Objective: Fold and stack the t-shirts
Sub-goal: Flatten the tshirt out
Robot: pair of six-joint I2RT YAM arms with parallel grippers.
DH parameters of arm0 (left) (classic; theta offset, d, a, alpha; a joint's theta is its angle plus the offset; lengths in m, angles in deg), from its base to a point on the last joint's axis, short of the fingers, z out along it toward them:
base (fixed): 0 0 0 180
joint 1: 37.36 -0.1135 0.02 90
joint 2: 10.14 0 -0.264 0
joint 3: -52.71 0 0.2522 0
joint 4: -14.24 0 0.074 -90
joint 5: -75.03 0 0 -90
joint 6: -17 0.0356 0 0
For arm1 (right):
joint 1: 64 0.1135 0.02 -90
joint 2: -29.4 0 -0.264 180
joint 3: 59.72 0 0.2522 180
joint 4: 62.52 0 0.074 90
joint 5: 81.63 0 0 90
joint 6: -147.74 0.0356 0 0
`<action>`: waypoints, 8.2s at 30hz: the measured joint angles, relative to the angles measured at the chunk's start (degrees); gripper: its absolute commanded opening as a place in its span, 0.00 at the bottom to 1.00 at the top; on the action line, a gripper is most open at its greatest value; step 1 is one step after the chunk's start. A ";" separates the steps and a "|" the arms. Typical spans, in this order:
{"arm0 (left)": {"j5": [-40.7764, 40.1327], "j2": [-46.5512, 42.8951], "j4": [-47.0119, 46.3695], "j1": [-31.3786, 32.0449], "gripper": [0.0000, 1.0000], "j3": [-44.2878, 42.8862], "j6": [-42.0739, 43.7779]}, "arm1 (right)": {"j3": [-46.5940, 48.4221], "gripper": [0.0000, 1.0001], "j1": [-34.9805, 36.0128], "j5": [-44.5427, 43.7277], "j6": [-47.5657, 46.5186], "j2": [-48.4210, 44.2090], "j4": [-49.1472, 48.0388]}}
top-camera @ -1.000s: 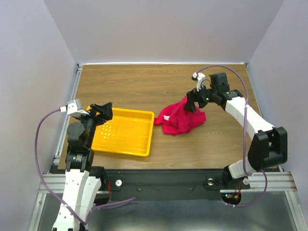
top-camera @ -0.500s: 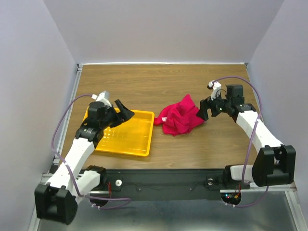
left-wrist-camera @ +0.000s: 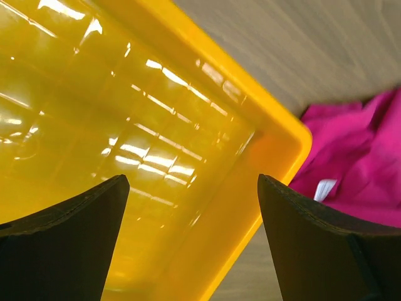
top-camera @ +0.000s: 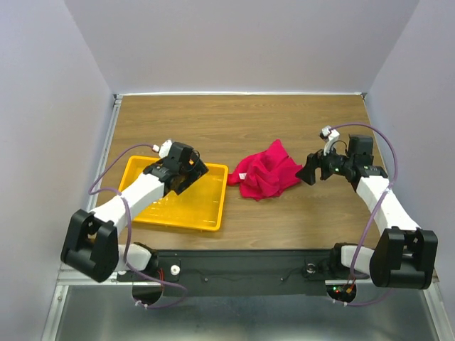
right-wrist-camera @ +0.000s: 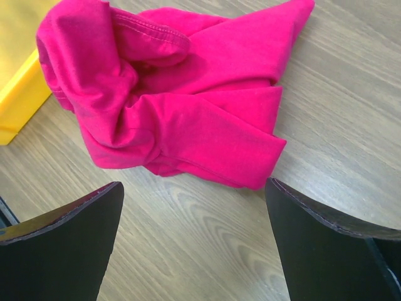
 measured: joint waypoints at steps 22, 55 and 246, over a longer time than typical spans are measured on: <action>-9.31 25.53 4.55 -9.33 0.54 -17.86 -17.57 | 0.00 1.00 -0.90 1.03 -0.13 0.00 -0.81; -8.68 30.97 1.01 -9.99 0.00 -27.39 50.64 | 0.00 1.00 -3.67 0.35 -0.20 -1.07 -0.94; 28.83 39.19 -25.09 15.32 0.75 -35.78 32.76 | -2.10 0.96 -5.77 -24.83 4.28 -4.68 4.61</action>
